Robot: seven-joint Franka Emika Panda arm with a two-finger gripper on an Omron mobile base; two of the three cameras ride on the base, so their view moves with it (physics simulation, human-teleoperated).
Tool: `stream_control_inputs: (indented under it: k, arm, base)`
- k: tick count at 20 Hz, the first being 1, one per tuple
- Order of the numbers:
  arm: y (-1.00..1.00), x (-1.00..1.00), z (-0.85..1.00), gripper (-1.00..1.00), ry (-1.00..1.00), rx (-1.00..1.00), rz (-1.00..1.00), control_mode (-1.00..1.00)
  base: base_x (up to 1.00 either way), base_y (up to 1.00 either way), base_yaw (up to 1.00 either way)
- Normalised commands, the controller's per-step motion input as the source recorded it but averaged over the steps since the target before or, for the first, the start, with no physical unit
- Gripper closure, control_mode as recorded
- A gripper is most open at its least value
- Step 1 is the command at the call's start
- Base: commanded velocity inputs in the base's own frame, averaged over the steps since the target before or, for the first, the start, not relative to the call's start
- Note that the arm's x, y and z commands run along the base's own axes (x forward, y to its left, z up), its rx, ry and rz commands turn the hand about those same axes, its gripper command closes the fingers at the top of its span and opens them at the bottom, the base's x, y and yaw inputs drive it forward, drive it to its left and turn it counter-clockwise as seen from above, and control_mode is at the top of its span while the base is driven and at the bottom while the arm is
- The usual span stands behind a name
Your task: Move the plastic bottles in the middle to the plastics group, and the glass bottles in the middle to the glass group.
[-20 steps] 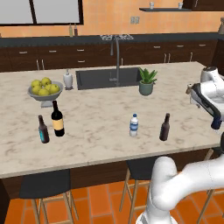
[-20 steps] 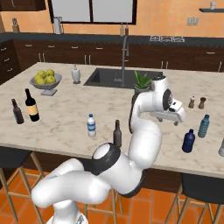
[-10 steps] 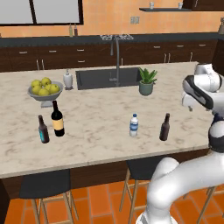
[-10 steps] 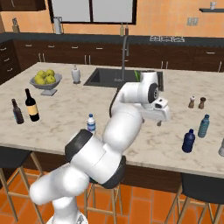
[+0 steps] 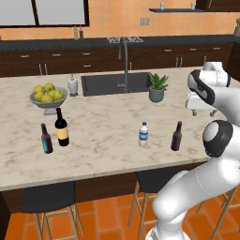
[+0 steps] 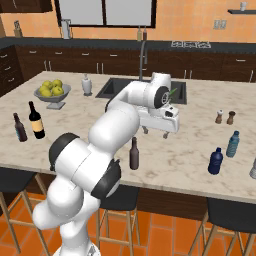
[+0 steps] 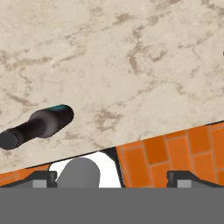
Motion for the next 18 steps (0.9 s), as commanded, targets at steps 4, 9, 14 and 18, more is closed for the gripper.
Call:
stream_control_inputs:
  k: [4,9,14,18]
  arm:
    - [0.57,-0.09,-0.05,-1.0,-0.17,0.12,0.05,-1.0]
    - [0.57,-0.08,-0.16,-1.0,-0.27,0.01,0.06,-1.0]
    - [0.18,0.17,-0.05,-1.0,-0.14,-0.02,0.0,-1.0]
    - [0.08,0.17,-0.02,-1.0,0.01,0.0,0.0,-1.0]
  base:
    - [0.0,0.0,0.0]
    - [0.0,0.0,0.0]
    - [0.0,0.0,0.0]
    - [0.0,0.0,0.0]
